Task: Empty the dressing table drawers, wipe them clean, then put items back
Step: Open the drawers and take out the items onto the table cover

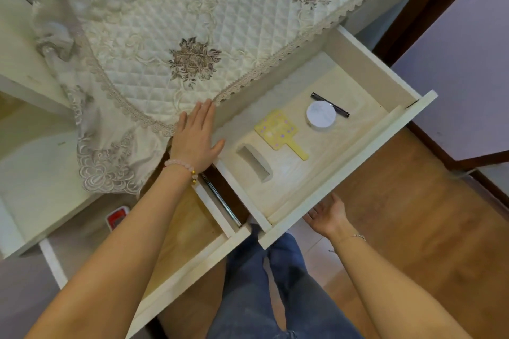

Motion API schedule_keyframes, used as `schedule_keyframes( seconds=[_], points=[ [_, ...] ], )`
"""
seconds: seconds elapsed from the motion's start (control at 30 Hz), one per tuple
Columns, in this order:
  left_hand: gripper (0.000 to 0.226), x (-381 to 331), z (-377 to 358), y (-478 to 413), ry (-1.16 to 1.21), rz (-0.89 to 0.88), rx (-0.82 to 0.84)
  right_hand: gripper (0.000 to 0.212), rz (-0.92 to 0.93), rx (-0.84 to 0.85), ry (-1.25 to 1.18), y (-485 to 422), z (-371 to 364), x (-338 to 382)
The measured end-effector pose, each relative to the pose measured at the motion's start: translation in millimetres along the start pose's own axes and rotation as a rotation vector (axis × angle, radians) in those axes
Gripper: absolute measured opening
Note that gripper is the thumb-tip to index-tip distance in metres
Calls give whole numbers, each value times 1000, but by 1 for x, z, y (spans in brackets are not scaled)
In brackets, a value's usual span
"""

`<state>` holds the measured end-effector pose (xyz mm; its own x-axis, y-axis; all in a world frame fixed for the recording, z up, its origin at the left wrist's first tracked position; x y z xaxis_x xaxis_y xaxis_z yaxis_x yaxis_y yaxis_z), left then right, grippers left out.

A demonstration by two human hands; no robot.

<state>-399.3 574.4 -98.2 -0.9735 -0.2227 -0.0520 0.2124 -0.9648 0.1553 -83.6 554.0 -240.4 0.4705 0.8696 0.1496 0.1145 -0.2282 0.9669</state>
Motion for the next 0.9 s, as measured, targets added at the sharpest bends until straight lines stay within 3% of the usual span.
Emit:
schedule_keyframes(
  seconds=[0.27, 0.4, 0.5, 0.63, 0.77, 0.9],
  points=[
    [75, -12, 5, 17, 12, 38, -4, 70, 24, 93, 82, 22, 9, 6],
    [74, -30, 5, 33, 16, 8, -9, 58, 142, 153, 171, 40, 13, 16],
    [73, -47, 8, 49, 15, -14, -27, 51, 488, 61, 406, 70, 10, 39],
    [69, -67, 18, 72, 10, -19, -105, 58, 1030, -53, 777, 125, -6, 72],
    [68, -86, 32, 93, -5, -37, -184, 63, 1332, -45, 1232, 159, -28, 83],
    [64, -99, 46, 110, -1, -46, -252, 63, 1536, -18, 1447, 184, -38, 81]
  ],
)
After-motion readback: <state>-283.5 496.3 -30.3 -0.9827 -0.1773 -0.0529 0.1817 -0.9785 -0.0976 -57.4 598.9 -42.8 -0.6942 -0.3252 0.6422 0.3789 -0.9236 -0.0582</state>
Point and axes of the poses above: each hand's wrist, its own y-axis away from the middle knuckle, its own z-axis out of the back of the hand, x = y × z, the point moved 5 cm from there along -y, towards the middle knuckle, and after that the axes turned 1 degree about -z, right-handed, at the moved point
